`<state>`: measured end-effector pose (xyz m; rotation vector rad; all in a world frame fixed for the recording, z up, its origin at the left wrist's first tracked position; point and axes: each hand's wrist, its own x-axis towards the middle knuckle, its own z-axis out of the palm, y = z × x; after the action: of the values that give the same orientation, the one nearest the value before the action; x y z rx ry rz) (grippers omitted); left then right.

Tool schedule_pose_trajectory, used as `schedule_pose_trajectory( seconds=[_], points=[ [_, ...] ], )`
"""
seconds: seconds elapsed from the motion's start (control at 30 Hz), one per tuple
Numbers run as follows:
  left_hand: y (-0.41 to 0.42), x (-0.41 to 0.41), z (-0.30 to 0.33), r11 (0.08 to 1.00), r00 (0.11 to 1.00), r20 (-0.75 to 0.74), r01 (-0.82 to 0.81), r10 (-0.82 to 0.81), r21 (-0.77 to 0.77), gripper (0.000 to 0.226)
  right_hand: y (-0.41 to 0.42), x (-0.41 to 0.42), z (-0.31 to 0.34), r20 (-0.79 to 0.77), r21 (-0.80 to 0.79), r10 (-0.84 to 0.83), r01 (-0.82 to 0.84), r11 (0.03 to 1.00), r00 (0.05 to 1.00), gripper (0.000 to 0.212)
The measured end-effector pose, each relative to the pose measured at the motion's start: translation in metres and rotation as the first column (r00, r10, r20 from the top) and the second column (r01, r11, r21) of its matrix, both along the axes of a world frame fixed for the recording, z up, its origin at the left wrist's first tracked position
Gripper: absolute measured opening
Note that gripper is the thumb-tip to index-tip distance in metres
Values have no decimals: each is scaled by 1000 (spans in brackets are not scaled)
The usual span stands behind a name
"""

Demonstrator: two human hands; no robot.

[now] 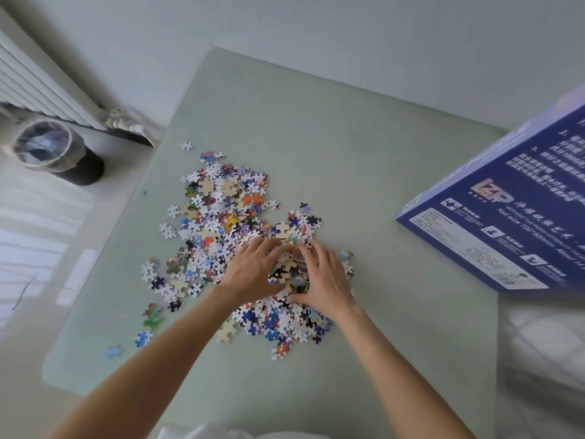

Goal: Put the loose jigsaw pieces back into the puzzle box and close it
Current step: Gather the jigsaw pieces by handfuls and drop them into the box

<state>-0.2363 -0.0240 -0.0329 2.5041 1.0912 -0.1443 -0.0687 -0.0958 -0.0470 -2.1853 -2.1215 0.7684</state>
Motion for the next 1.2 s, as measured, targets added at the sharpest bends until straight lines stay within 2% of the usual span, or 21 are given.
schedule_pose_trajectory(
  seconds=[0.1,0.23,0.37,0.5,0.77,1.03,1.2],
  points=[
    [-2,3,1,999,996,-82,23,-25,-24,91,-8,-4,1,8,18,-78,78,997,997,107],
    [1,10,-2,999,994,-107,-2,-2,-36,86,-17,-7,4,-62,4,-227,227,974,972,83],
    [2,10,0,998,999,-46,-4,1,-63,69,-22,-4,10,-132,17,-272,276,961,953,63],
    [-2,5,4,1000,996,84,-18,20,-18,49,-22,1,20,-180,53,-307,320,946,935,45],
    [-3,-5,13,983,946,289,-171,145,69,36,-22,-3,33,-202,111,-297,324,940,933,38],
    [-10,-10,31,958,857,434,-279,280,-66,32,-26,8,43,-169,94,-297,315,944,940,42],
    [-18,-13,36,944,886,327,-322,329,-79,31,-38,27,73,-148,83,-275,289,954,950,36]
  ],
)
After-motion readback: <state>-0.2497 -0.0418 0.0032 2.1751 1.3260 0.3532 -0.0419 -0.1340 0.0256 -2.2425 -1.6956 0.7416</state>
